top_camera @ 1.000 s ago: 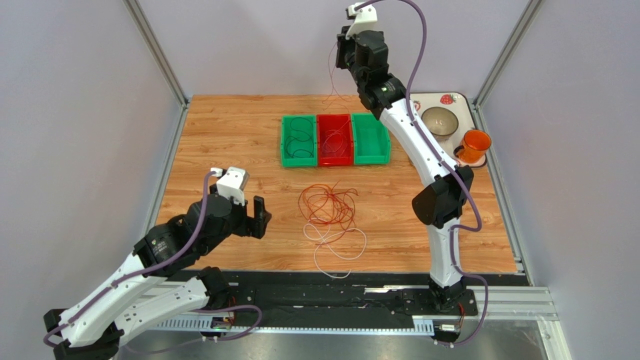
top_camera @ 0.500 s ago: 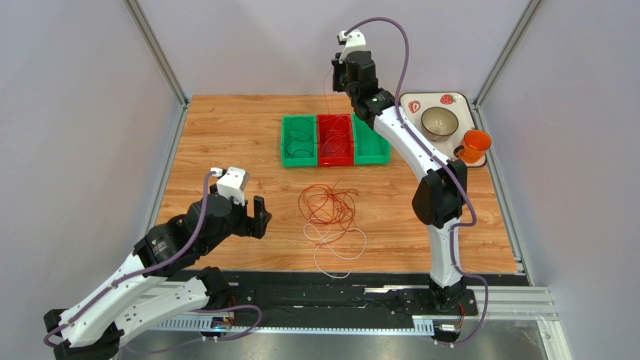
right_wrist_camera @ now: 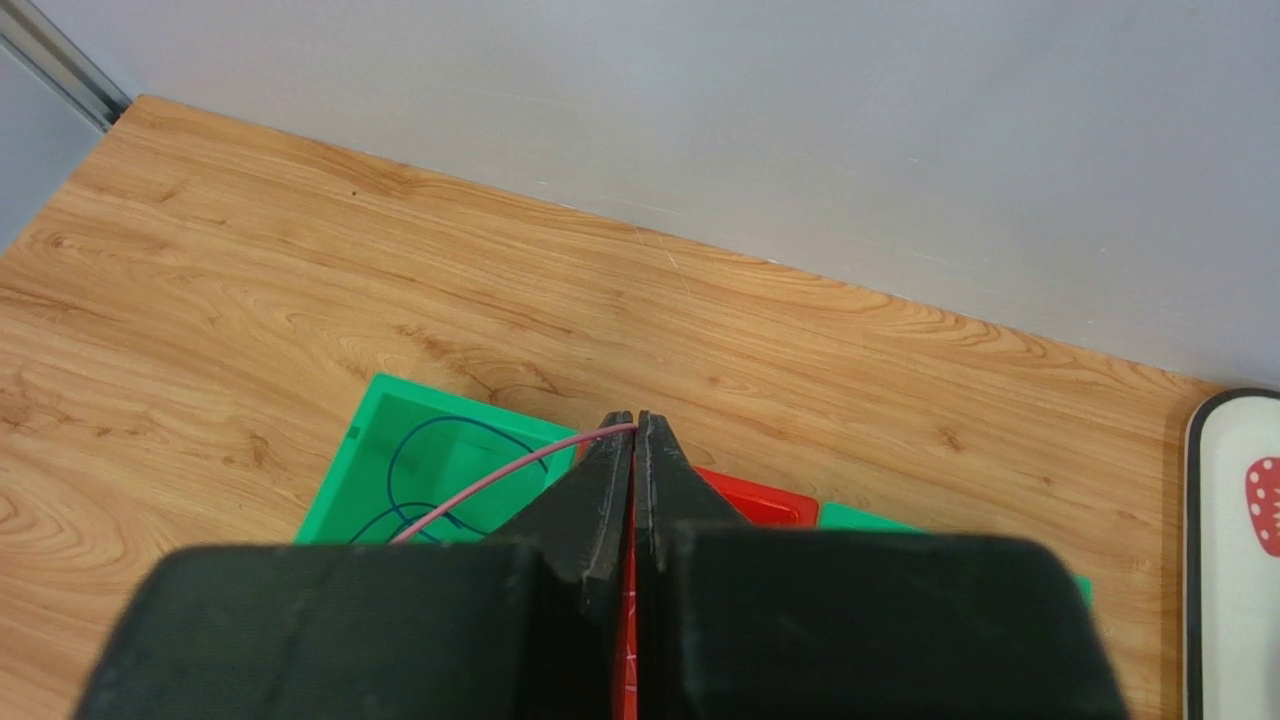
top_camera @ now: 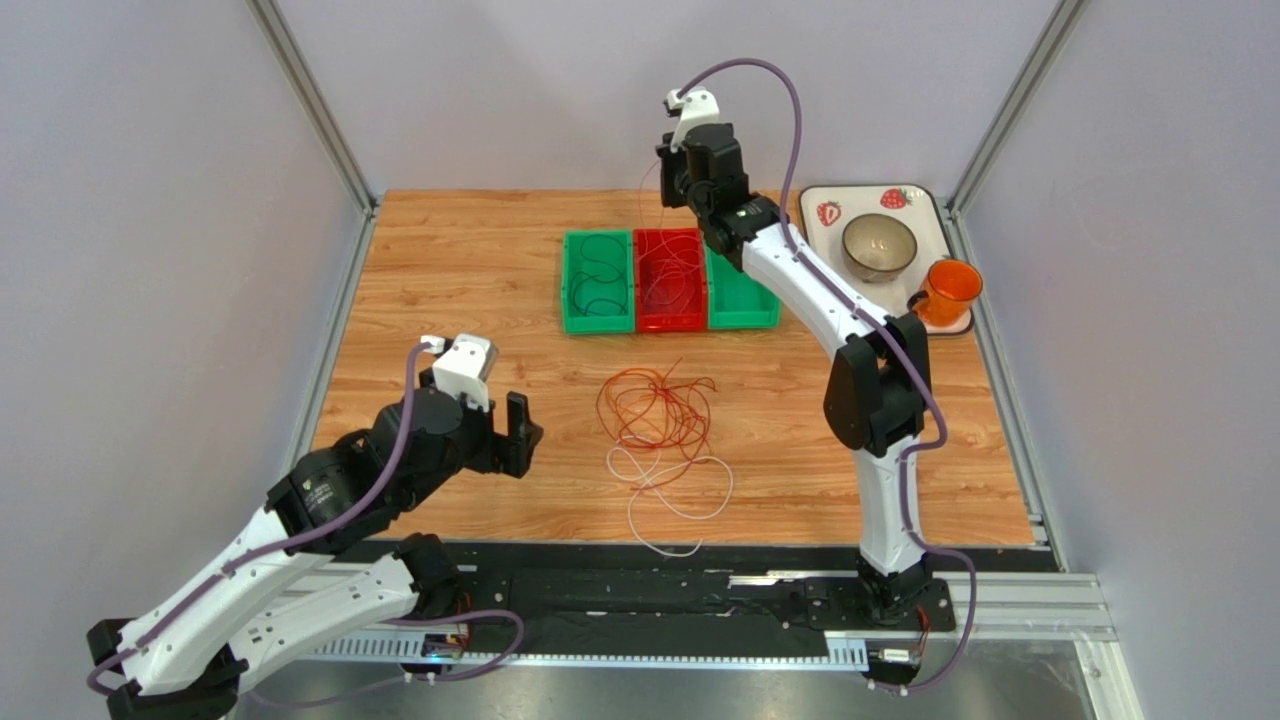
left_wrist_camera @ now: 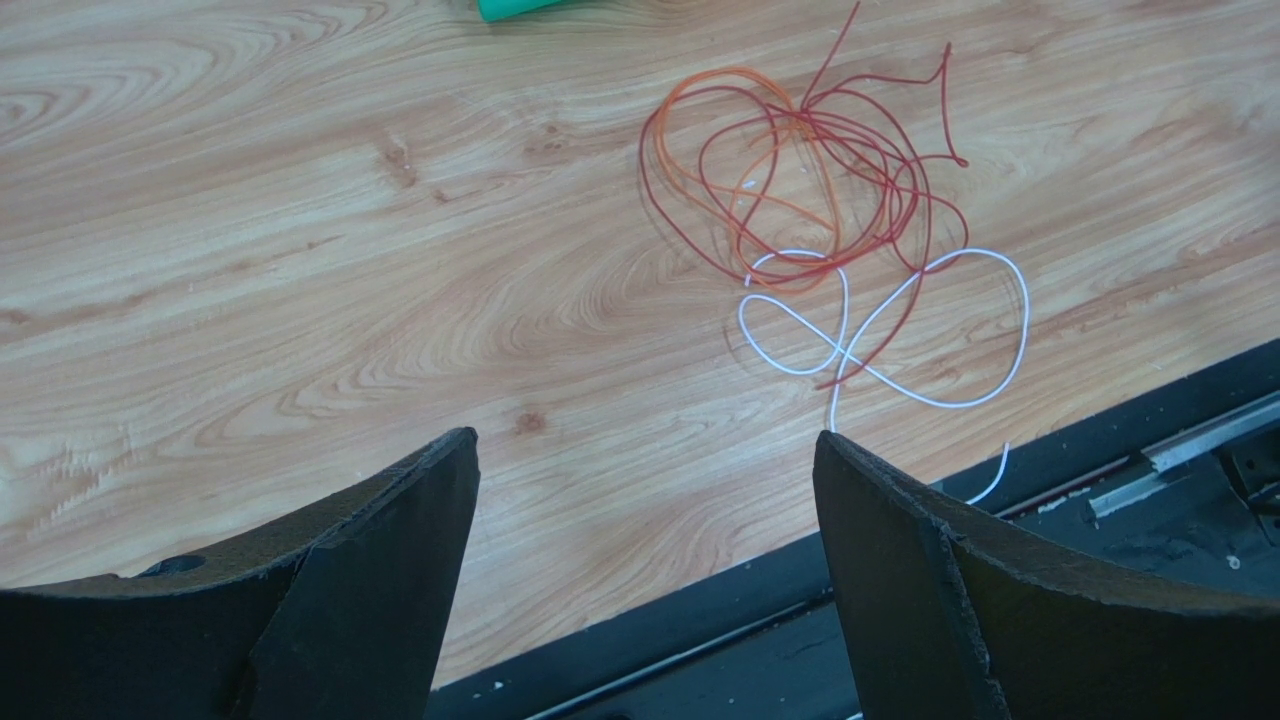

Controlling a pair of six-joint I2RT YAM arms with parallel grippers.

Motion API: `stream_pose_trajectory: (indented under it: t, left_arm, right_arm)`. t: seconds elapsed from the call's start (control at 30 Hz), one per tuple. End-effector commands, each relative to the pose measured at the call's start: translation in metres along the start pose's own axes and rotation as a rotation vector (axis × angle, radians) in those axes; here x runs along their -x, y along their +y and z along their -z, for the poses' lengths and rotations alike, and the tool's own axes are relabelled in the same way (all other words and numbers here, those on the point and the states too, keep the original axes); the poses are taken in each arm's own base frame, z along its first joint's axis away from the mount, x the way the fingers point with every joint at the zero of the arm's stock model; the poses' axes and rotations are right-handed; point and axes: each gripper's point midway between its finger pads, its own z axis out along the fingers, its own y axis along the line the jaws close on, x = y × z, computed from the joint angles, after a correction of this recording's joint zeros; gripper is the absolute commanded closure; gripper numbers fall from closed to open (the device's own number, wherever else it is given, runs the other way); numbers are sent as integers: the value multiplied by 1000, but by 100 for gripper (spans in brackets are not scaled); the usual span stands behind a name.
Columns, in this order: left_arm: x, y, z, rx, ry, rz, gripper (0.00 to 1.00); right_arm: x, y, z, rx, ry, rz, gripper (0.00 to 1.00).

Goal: Untangle the cables

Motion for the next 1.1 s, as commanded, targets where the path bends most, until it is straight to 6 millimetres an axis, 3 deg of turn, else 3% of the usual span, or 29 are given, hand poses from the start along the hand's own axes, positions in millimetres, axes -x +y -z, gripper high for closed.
stream_pose_trajectory:
  t: [0.0,0.27,0.5,0.77,0.9,1.07]
  left_arm:
    - [6,-1,0,-11,-28,-5,10]
    - [6,-1,0,-11,-28,-5,10]
    - [6,-2,0,-13,-29,-6,10]
    - [5,-2,-2,-9,-21,-11,10]
    - [5,-3,-3,-12,-18,-12,10]
    - [5,-6,-4,-29,-15,-18,10]
  right_arm:
    - [-3,0,-5,-22,-21,-23,100]
    - [-42,-23,-13,-103,52,-66,100]
    - [-62,-41,-16,-192,77,-79,100]
    - [-83,-81,-7,-426,109,-104,100]
    - [-88,-80,-6,-420,114,-107,100]
    - [-112,-63,-14,-350,158,-158,100]
